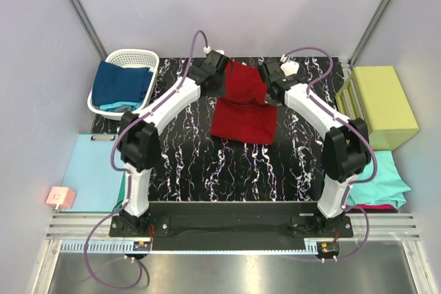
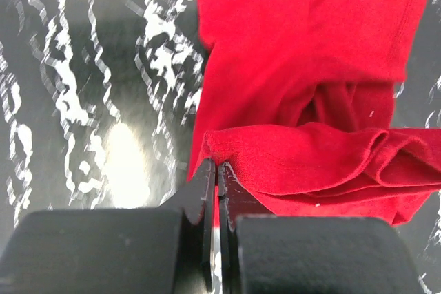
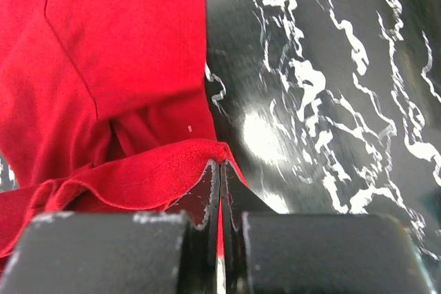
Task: Fold and stack the t-shirts
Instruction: Fold the folded rectangular tshirt in 1/3 of the way
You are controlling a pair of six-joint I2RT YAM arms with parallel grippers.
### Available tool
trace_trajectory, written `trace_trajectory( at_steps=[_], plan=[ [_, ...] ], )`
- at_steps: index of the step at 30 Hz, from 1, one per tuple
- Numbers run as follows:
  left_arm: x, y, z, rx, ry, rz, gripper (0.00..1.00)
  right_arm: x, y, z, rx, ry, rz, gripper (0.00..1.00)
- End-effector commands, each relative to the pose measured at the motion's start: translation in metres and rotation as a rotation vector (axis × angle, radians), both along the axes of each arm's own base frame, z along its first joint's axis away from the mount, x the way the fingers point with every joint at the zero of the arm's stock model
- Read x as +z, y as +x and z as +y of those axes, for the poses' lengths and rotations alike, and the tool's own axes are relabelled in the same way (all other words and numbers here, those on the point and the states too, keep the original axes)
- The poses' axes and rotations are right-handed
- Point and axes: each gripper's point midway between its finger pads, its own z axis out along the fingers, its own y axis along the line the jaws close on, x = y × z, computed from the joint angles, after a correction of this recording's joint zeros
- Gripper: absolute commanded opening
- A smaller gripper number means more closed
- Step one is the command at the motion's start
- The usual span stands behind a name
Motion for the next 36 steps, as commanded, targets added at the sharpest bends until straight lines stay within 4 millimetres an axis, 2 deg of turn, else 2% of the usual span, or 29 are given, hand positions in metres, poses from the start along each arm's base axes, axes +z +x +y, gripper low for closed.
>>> trace_trajectory(
  at_steps=[1, 2, 4, 5, 11, 14, 21, 23, 24, 25, 26, 28, 29, 31, 32, 34, 35, 36],
  plan=[
    [0.000, 0.027, -0.012, -0.045, -0.047, 0.003, 0.00, -0.002, 0.035, 0.005, 0.009, 0.014, -0.036, 0.00],
    [-0.012, 0.031, -0.012, -0.046, -0.039, 0.022, 0.00, -0.005, 0.038, 0.006, 0.008, 0.014, -0.033, 0.00],
    [-0.016, 0.040, -0.011, -0.044, -0.048, 0.028, 0.00, -0.017, 0.045, 0.008, 0.009, 0.009, -0.017, 0.00],
    [-0.028, 0.043, -0.010, -0.041, -0.045, 0.048, 0.00, -0.021, 0.046, 0.010, 0.011, 0.010, -0.012, 0.00],
    [-0.049, 0.054, -0.007, -0.041, -0.044, 0.078, 0.00, -0.046, 0.051, 0.014, 0.017, 0.000, 0.026, 0.00],
    [-0.053, 0.061, -0.005, -0.038, -0.046, 0.080, 0.00, -0.051, 0.055, 0.012, 0.017, -0.015, 0.031, 0.00],
    [-0.049, 0.081, -0.005, -0.037, -0.082, 0.057, 0.02, -0.051, 0.074, 0.014, 0.021, -0.019, 0.017, 0.00],
    [-0.053, 0.085, -0.006, -0.042, -0.090, 0.061, 0.08, -0.054, 0.077, 0.014, 0.027, -0.014, 0.022, 0.00],
    [-0.050, 0.086, -0.008, -0.047, -0.102, 0.056, 0.15, -0.055, 0.081, 0.014, 0.025, -0.013, 0.023, 0.00],
    [-0.050, 0.087, -0.008, -0.049, -0.102, 0.057, 0.23, -0.055, 0.082, 0.013, 0.022, -0.014, 0.026, 0.05],
    [-0.049, 0.087, -0.008, -0.048, -0.104, 0.056, 0.34, -0.056, 0.083, 0.011, 0.017, -0.020, 0.027, 0.26],
    [-0.048, 0.087, -0.004, -0.032, -0.091, 0.049, 0.41, -0.051, 0.082, 0.009, 0.013, -0.025, 0.017, 0.41],
    [-0.042, 0.087, -0.001, -0.016, -0.084, 0.034, 0.48, -0.049, 0.083, 0.008, 0.010, -0.030, 0.004, 0.55],
    [-0.038, 0.086, 0.003, 0.002, -0.076, 0.025, 0.52, -0.043, 0.079, 0.006, 0.009, -0.030, -0.012, 0.62],
    [-0.024, 0.086, 0.005, 0.015, -0.086, 0.001, 0.54, -0.040, 0.079, 0.006, 0.011, -0.027, -0.018, 0.65],
    [-0.024, 0.078, 0.008, 0.026, -0.089, 0.011, 0.54, -0.033, 0.070, 0.005, 0.015, -0.019, -0.024, 0.66],
    [-0.020, 0.070, 0.009, 0.026, -0.107, 0.016, 0.54, -0.035, 0.062, 0.005, 0.021, -0.024, -0.013, 0.66],
    [-0.019, 0.064, 0.007, 0.023, -0.111, 0.016, 0.53, -0.025, 0.056, 0.006, 0.027, -0.019, -0.031, 0.66]
  ],
)
